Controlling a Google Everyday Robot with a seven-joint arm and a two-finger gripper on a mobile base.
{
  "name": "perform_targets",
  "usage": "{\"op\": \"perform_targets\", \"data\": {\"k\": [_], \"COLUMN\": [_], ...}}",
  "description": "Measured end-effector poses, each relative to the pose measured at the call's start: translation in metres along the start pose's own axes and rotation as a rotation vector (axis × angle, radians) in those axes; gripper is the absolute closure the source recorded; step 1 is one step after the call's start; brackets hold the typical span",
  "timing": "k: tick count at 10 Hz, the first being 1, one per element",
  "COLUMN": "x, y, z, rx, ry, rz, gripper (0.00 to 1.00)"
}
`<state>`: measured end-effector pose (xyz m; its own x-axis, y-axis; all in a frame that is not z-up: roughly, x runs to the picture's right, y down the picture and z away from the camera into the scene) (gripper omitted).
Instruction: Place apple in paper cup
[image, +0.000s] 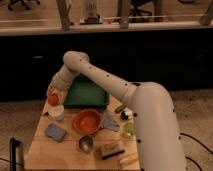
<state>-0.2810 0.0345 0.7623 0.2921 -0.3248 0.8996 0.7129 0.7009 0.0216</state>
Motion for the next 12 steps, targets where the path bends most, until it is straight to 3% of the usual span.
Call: {"op": "perform_targets", "data": {"k": [3,4,12], "x": [0.0003,0.0004,0.0001], "y": [0.0027,0.0034,0.0073], "z": [0.0022,0.0030,0.0013], "rx": [-0.020,-0.025,-0.050], "ry": [-0.007,-0.009,-0.014], "rz": [-0.010,-0.011,-0.024], "gripper": [0.23,0.20,0.20]}}
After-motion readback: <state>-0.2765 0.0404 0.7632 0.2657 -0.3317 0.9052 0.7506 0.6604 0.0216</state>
